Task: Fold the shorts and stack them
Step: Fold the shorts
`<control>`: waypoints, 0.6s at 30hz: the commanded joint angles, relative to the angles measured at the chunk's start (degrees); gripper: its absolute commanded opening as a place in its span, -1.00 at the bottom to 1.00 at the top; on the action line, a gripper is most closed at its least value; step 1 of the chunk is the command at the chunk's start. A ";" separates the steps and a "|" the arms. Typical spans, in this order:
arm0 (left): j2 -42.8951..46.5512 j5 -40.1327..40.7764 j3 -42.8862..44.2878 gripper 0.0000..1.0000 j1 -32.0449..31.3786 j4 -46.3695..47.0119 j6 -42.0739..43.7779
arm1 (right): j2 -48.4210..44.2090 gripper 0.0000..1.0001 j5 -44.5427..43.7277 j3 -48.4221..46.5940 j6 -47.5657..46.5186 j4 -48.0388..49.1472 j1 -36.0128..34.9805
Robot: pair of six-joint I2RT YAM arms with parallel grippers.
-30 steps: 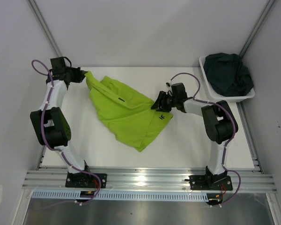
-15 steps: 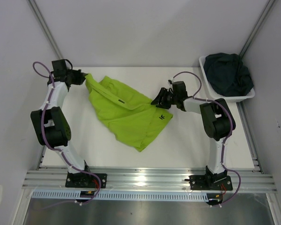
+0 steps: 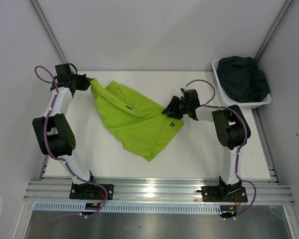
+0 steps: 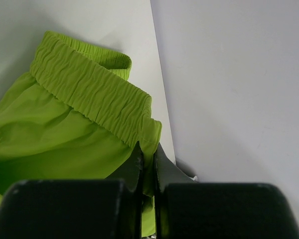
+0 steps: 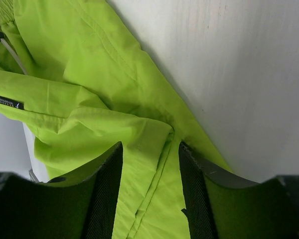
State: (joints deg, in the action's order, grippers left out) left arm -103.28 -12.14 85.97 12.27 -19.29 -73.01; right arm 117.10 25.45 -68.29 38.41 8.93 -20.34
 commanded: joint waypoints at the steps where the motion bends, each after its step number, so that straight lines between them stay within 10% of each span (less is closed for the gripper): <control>1: 3.00 -0.16 -0.02 -1.00 -0.23 2.33 0.68 | -1.97 0.03 -0.41 0.09 0.61 2.32 0.21; 18: 2.83 0.01 0.42 -1.00 -0.14 2.50 0.77 | 2.60 -0.11 3.81 -2.81 1.75 8.38 -0.84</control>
State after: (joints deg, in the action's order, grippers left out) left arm -103.28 -12.14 85.97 12.27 -18.90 -73.01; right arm 118.06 27.20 -68.88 39.46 13.45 -20.73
